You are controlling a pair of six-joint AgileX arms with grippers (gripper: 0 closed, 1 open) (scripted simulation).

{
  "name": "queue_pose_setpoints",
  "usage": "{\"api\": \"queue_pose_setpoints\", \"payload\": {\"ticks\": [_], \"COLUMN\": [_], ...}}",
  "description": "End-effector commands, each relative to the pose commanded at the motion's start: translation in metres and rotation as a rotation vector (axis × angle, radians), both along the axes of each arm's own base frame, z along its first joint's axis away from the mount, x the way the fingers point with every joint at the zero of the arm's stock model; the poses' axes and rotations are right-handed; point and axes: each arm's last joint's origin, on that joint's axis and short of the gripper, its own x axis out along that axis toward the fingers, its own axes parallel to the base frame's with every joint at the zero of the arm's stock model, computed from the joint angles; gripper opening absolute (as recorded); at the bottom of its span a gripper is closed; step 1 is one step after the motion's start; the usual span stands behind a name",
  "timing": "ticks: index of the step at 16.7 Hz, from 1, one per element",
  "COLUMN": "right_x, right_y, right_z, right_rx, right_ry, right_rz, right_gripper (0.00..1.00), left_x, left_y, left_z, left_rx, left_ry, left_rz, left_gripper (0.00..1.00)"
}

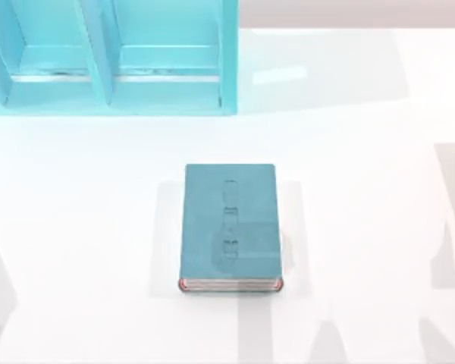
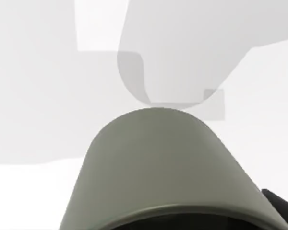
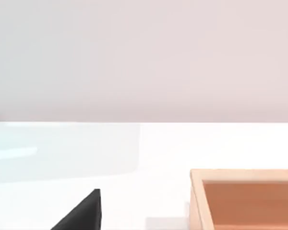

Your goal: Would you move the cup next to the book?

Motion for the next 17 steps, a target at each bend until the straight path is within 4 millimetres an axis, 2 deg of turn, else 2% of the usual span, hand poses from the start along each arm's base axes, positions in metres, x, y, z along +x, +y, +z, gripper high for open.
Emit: {"api": "queue_pose_setpoints", "payload": {"ticks": [4, 9, 13, 17], "right_x": [0.000, 0.000, 0.000, 0.000], "right_y": [0.000, 0.000, 0.000, 0.000], "right_z": [0.000, 0.000, 0.000, 0.000], "right_rx": [0.000, 0.000, 0.000, 0.000], "right_ry": [0.000, 0.000, 0.000, 0.000], "right_rz": [0.000, 0.000, 0.000, 0.000], "right_gripper": [1.00, 1.00, 1.00, 1.00], "left_x": [0.009, 0.052, 0.096, 0.130], "left_y": [-0.003, -0.024, -0.067, -0.131], "left_z": [0.002, 0.011, 0.016, 0.018], "left_rx": [0.014, 0.060, 0.083, 0.084], "left_ry": [-0.002, -0.013, -0.026, -0.041], "left_rz": [0.027, 0.190, 0.431, 0.725], "left_gripper": [0.00, 0.00, 0.00, 0.00]}}
